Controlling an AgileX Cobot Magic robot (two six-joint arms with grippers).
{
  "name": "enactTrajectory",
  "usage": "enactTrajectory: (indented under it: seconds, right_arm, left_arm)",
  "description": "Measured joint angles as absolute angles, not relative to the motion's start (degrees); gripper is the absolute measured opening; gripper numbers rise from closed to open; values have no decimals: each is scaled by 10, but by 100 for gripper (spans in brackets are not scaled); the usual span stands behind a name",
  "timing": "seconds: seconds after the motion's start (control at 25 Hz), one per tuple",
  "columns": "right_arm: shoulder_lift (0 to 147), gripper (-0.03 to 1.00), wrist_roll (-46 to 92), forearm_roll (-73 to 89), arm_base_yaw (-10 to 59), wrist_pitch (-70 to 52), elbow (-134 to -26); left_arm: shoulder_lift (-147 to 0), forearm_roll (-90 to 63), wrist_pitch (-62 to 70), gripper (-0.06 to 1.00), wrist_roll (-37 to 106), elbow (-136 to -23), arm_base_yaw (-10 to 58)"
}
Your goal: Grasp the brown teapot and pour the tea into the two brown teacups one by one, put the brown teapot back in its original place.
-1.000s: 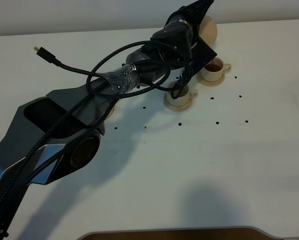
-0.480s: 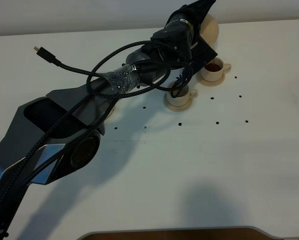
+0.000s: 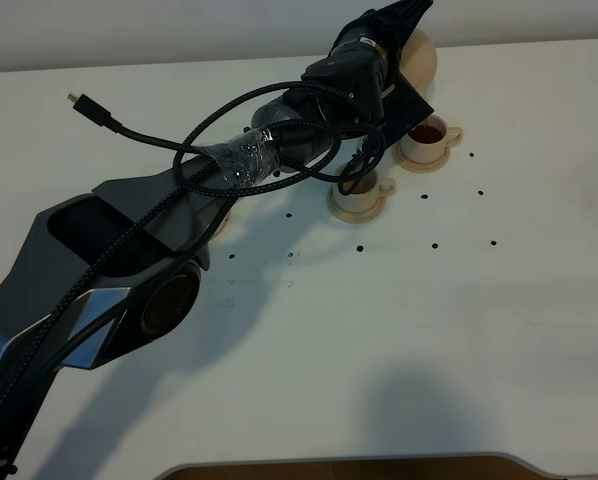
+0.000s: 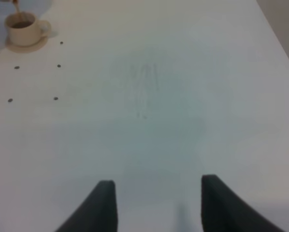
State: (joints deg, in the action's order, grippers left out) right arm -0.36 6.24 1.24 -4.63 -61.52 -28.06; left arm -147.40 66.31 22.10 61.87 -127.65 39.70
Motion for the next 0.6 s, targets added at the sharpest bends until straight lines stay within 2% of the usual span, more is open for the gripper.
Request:
enactTrajectory:
  seconds: [0.6]
  right_arm:
    - [-4, 40, 63, 12, -46, -615, -281]
  left_arm:
    - [-1474, 662, 228, 13, 640, -1277, 397]
